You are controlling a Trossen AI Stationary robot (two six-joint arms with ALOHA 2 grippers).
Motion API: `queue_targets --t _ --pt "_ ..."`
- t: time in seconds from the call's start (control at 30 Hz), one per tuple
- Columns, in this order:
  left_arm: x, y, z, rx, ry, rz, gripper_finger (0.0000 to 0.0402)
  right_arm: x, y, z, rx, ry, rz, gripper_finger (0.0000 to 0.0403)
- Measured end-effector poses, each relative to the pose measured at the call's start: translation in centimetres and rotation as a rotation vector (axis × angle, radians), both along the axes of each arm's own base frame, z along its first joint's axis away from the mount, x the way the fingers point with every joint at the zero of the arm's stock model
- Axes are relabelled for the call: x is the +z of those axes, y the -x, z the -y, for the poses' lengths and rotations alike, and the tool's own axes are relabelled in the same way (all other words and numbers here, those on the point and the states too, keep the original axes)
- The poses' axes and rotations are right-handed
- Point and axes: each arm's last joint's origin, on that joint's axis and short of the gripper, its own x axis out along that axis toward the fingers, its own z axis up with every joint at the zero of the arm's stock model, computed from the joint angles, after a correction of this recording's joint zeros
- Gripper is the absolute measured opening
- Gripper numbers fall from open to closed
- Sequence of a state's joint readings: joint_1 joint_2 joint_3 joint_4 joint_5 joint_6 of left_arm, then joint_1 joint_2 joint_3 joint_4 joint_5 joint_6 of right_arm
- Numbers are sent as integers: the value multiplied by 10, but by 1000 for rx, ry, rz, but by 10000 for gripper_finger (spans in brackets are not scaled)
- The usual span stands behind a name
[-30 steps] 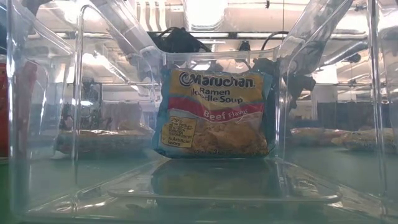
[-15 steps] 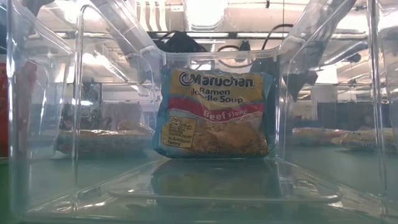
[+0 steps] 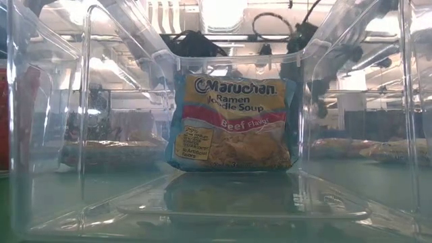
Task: Sort Maruchan noodles
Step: Put the blue noodle pack into the middle transparent bin
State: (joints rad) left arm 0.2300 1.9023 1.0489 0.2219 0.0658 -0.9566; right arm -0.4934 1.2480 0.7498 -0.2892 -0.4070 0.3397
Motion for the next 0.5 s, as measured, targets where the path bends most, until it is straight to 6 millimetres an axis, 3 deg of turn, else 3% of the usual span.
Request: queue_targets --t 0.13,0.5 --pt "10 2 -4 -33 -69 18 119 9 11 -3 -48 45 -37 77" --pt "73 18 -4 -254 -289 190 118 9 25 -7 -121 91 -171 77"
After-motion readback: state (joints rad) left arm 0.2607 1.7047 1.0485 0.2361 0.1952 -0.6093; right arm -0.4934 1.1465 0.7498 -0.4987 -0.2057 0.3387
